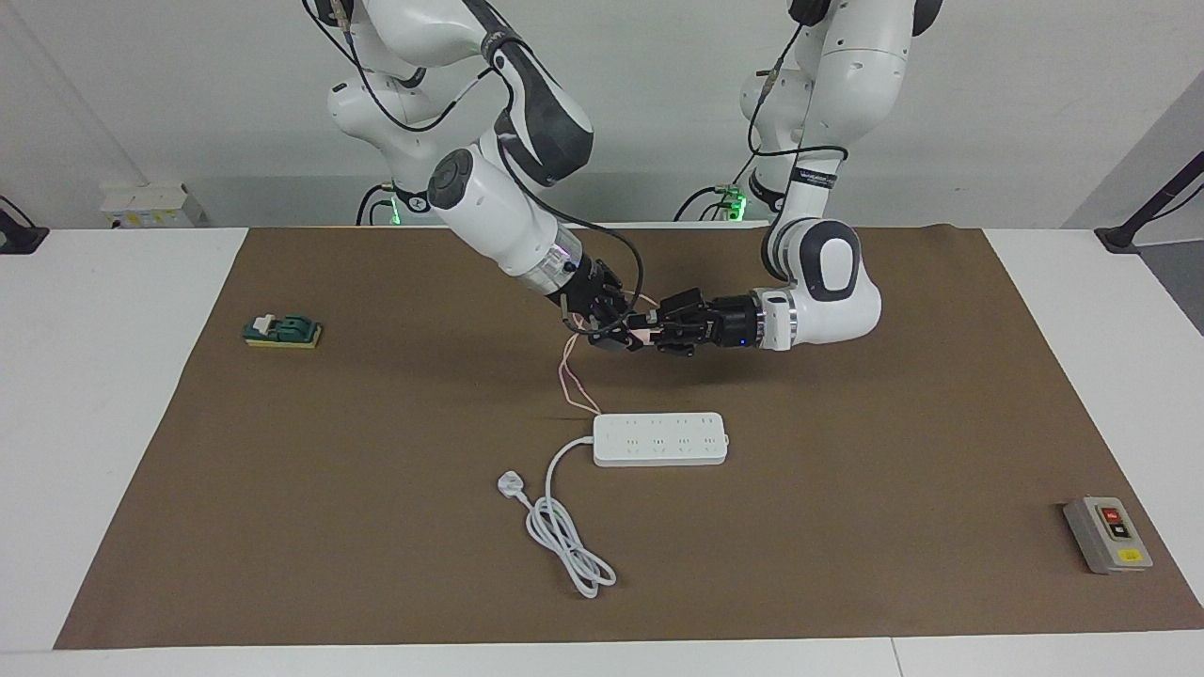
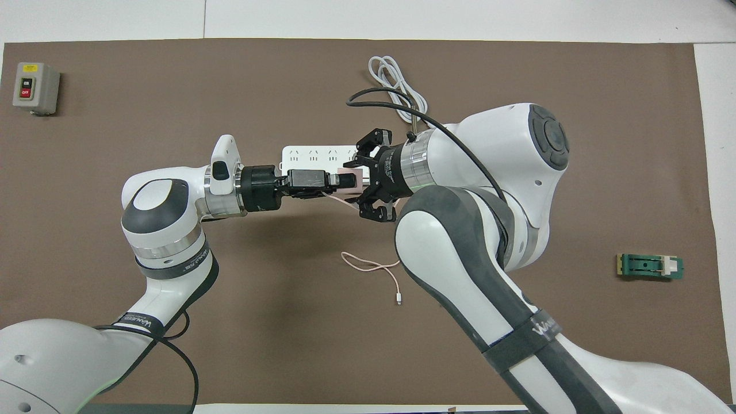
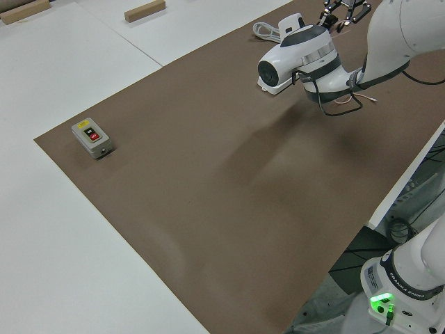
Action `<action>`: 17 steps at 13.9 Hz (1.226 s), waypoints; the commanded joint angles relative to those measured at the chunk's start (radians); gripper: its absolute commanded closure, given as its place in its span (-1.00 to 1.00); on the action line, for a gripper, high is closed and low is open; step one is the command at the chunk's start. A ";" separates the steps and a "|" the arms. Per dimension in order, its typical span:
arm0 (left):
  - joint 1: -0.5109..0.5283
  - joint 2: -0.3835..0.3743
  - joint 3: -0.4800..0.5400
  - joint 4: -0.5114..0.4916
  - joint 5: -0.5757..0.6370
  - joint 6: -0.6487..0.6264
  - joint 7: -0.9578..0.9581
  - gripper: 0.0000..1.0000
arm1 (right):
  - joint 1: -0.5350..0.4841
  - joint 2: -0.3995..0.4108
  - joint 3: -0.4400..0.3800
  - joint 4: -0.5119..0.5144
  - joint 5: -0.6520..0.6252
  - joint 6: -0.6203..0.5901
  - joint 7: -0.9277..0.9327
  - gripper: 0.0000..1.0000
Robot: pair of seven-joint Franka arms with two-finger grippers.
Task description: Plug charger into power strip
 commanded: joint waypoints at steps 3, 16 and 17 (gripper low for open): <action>-0.005 -0.030 0.012 -0.022 -0.025 0.018 -0.003 1.00 | -0.006 -0.002 0.005 0.001 -0.015 -0.004 0.001 -1.00; -0.034 -0.113 0.020 -0.037 0.047 0.529 -0.146 1.00 | -0.093 -0.017 -0.002 0.069 -0.116 -0.082 0.004 -1.00; -0.034 -0.110 0.020 -0.037 0.107 0.557 -0.144 1.00 | -0.104 -0.022 -0.004 0.069 -0.129 -0.084 0.003 -1.00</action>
